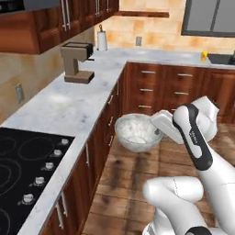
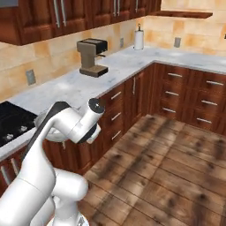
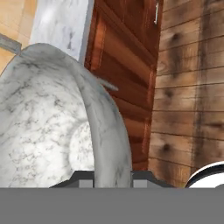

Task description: Pick the cup and bowl from the counter and place them on the counter next to the sink.

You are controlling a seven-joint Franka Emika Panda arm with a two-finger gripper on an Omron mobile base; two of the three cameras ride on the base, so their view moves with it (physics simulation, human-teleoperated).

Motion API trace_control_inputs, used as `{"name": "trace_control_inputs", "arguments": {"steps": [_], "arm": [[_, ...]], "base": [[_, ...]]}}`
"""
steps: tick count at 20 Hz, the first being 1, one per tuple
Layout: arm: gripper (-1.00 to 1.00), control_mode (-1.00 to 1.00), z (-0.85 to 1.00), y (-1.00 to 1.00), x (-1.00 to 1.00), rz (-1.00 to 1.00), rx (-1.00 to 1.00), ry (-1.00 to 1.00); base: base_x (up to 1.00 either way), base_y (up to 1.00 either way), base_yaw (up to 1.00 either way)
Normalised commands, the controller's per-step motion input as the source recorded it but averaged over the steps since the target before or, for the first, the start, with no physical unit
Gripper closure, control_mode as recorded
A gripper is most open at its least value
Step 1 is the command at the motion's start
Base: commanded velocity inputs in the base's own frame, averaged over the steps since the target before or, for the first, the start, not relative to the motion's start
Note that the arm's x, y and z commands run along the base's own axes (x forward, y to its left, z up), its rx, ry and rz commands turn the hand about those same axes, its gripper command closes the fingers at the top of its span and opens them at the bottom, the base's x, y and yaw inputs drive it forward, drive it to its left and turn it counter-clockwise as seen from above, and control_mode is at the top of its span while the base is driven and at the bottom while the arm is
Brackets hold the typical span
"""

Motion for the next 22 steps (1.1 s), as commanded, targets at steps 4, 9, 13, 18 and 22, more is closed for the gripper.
{"name": "trace_control_inputs", "arguments": {"steps": [4, 9, 13, 18, 22], "arm": [[1.00, 1.00, 0.00, 0.00, 0.00, 0.00, 0.00, 0.00], [1.00, 1.00, 0.00, 0.00, 0.00, 0.00, 0.00, 0.00], [1.00, 1.00, 0.00, 0.00, 0.00, 0.00, 0.00, 0.00], [1.00, 1.00, 0.00, 0.00, 0.00, 0.00, 0.00, 0.00], [1.00, 1.00, 0.00, 0.00, 0.00, 0.00, 0.00, 0.00]], "base": [[0.53, -0.11, -0.74], [0.85, 0.00, -0.24], [1.00, 0.00, -0.02], [1.00, 0.00, 0.00], [1.00, -0.04, 0.00]]}}
